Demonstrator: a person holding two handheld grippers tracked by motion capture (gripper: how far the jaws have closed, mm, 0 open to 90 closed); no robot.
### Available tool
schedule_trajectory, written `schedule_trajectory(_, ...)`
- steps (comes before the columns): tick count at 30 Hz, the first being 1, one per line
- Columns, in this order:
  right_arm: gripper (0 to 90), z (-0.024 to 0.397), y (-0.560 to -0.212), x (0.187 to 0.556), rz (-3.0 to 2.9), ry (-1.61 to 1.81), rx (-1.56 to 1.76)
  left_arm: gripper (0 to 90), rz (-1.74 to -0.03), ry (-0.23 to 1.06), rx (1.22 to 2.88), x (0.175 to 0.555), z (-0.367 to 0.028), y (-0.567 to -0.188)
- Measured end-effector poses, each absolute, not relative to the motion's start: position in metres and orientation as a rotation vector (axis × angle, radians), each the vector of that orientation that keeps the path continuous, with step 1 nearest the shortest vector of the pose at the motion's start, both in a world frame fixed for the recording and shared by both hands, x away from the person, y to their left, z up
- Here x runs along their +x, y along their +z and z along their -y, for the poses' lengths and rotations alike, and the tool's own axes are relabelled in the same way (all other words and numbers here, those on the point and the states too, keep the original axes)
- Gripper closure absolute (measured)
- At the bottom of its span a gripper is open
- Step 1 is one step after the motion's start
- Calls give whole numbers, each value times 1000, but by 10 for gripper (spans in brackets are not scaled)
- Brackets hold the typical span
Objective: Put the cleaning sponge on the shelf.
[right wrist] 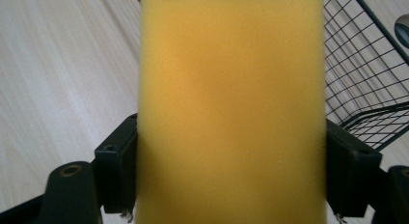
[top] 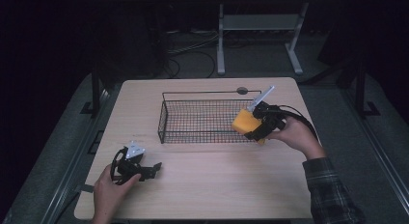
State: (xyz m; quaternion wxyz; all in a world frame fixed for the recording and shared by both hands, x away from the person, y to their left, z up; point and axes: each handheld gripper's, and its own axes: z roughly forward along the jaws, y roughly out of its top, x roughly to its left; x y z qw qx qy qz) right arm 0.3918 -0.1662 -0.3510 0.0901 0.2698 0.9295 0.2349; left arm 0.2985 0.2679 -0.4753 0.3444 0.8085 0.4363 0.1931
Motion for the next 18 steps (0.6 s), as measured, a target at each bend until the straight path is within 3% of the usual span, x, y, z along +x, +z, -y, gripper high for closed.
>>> schedule_trajectory(18, 225, 167, -347, 420, -2732, 688, 858, 127, -1135, 500, 2099, 298, -268, -475)
